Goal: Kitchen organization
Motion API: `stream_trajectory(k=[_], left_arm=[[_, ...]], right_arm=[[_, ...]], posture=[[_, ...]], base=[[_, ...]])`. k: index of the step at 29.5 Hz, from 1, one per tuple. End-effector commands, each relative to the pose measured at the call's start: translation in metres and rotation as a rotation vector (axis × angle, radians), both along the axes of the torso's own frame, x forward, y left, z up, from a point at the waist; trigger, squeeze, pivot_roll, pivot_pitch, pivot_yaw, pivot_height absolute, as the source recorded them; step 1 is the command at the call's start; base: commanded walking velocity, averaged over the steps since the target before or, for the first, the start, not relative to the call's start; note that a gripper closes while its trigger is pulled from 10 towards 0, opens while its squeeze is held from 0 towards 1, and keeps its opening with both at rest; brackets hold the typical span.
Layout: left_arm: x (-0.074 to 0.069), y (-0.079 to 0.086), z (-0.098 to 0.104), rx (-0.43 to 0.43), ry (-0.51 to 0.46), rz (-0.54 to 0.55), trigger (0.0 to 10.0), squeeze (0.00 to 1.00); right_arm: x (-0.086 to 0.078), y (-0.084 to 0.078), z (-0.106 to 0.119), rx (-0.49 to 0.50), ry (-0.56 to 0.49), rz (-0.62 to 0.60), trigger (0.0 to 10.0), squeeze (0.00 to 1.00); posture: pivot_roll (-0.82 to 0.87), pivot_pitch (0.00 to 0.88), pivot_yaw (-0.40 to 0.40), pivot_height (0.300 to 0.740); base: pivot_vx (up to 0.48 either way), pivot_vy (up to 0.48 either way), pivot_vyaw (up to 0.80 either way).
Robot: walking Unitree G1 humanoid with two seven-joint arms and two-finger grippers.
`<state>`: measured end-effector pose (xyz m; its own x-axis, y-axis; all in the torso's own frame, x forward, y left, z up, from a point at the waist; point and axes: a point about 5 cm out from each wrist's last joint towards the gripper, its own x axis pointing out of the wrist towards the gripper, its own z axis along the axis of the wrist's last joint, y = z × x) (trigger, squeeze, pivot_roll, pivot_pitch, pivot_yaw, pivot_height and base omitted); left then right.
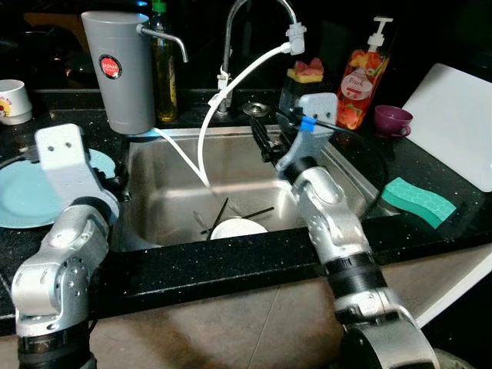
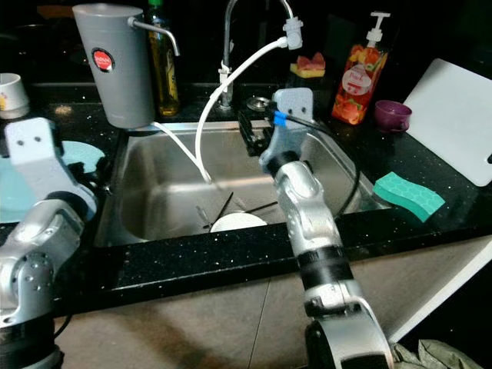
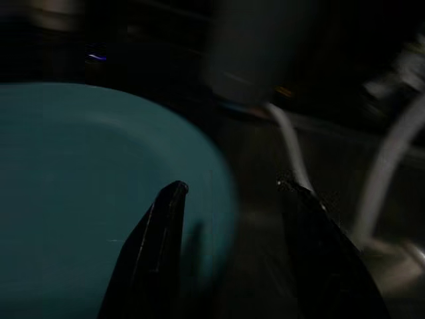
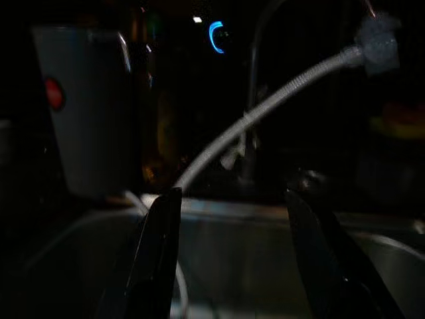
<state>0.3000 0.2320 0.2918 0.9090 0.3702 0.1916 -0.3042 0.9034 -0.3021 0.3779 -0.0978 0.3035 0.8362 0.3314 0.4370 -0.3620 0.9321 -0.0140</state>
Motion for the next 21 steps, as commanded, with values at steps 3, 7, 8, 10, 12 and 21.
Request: stream_trajectory(k=[3,7,8,10,12,21], left_arm=[[-0.01,0.011,-0.003,-0.01,0.003,0.133,10.0,0.0],[-0.016,0.031,-0.011,-0.089,0.025,0.257,10.0,0.0],[-0.016,0.031,-0.011,-0.089,0.025,0.257,10.0,0.0],[-0.017,0.042,-0.013,-0.164,0.029,0.302,10.0,0.0],[-0.02,0.06,-0.017,-0.274,0.033,0.375,10.0,0.0],[-0.024,0.073,-0.024,-0.413,0.033,0.433,10.0,0.0]], right_arm=[[-0.005,-0.007,-0.002,-0.001,0.015,-0.022,10.0,0.0],[-0.008,-0.014,-0.005,0.007,0.031,-0.048,10.0,0.0],[-0.008,-0.014,-0.005,0.007,0.031,-0.048,10.0,0.0],[-0.008,-0.015,-0.006,0.008,0.037,-0.054,10.0,0.0],[-0.008,-0.016,-0.009,0.003,0.048,-0.058,10.0,0.0],[-0.011,-0.014,-0.017,-0.015,0.091,-0.065,10.0,0.0]], posture=[[0.11,0.172,-0.07,0.74],[0.11,0.169,-0.074,0.74],[0.11,0.169,-0.074,0.74],[0.12,0.165,-0.076,0.74],[0.12,0.161,-0.076,0.74],[0.12,0.156,-0.079,0.74]], base=[[0.0,0.0,0.0],[0.0,0.0,0.0],[0.0,0.0,0.0],[0.0,0.0,0.0],[0.0,0.0,0.0],[0.0,0.0,0.0]])
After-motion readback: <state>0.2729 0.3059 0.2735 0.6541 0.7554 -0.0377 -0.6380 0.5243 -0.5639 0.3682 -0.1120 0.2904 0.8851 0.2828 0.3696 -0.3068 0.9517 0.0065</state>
